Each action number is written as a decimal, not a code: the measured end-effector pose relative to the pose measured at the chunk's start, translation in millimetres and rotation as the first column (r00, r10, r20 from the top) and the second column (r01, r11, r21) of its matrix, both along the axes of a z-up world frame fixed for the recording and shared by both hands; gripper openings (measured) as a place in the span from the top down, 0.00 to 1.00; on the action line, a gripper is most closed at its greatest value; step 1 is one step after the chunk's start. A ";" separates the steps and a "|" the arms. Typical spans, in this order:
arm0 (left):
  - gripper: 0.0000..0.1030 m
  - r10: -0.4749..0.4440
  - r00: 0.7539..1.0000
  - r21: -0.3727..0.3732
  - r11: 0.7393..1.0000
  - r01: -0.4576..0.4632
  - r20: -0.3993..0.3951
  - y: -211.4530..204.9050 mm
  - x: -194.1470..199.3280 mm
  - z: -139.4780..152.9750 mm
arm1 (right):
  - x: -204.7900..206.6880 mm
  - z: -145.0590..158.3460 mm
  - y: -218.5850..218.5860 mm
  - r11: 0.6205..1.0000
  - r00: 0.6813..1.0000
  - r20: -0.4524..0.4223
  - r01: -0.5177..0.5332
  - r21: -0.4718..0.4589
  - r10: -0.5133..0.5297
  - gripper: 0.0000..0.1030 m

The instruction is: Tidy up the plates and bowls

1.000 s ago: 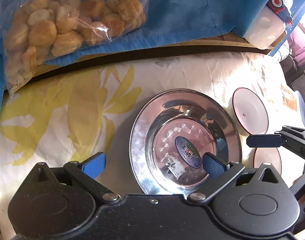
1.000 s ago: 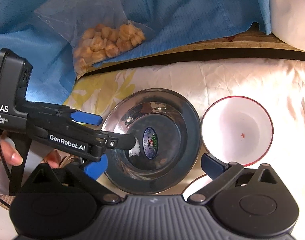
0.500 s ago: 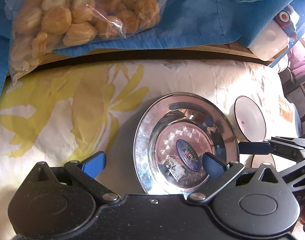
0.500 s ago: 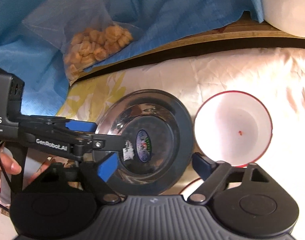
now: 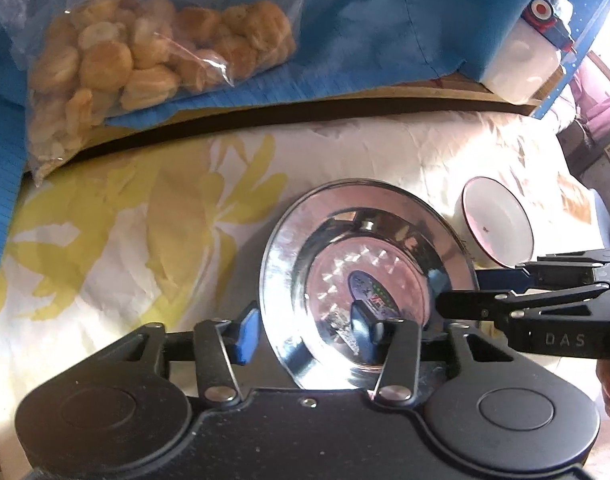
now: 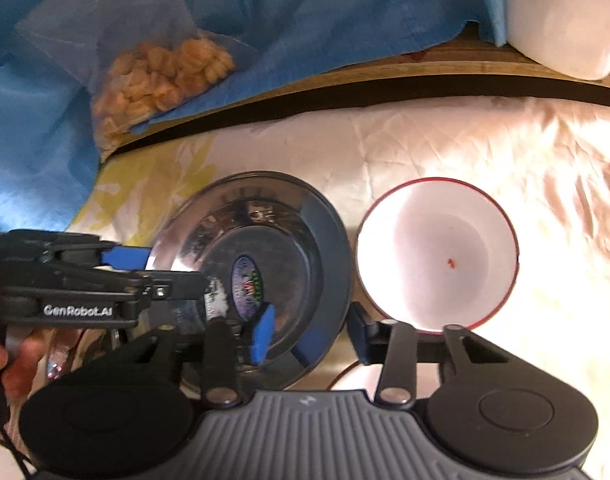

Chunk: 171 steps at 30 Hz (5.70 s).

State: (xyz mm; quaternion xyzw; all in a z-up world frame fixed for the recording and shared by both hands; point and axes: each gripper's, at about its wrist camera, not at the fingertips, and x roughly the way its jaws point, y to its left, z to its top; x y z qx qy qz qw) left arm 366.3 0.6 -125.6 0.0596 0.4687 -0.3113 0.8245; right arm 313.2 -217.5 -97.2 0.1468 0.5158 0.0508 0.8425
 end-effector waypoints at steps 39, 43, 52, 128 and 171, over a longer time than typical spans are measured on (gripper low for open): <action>0.67 0.453 0.890 -0.158 0.876 -0.455 -0.054 153.7 -123.7 21.6 | -26.6 46.0 105.6 0.949 0.947 0.062 -0.314 -0.017 0.315 0.77; 0.67 0.486 0.870 -0.166 0.854 -0.494 -0.084 161.2 -132.5 8.4 | -27.5 42.5 115.4 0.937 0.936 0.057 -0.346 -0.041 0.348 0.77; 0.67 0.521 0.849 -0.171 0.831 -0.529 -0.090 176.3 -139.7 -6.8 | -31.9 33.4 131.2 0.916 0.916 0.050 -0.393 -0.078 0.398 0.77; 0.01 0.563 0.826 -0.201 0.814 -0.545 0.038 141.6 -175.4 49.8 | -93.8 96.9 40.7 0.935 0.880 0.317 -0.341 -0.101 0.355 0.05; 0.73 0.513 0.820 -0.105 0.828 -0.551 -0.252 34.5 -188.5 -15.7 | -112.7 20.6 -7.1 0.965 0.978 0.014 -0.206 0.163 0.206 0.77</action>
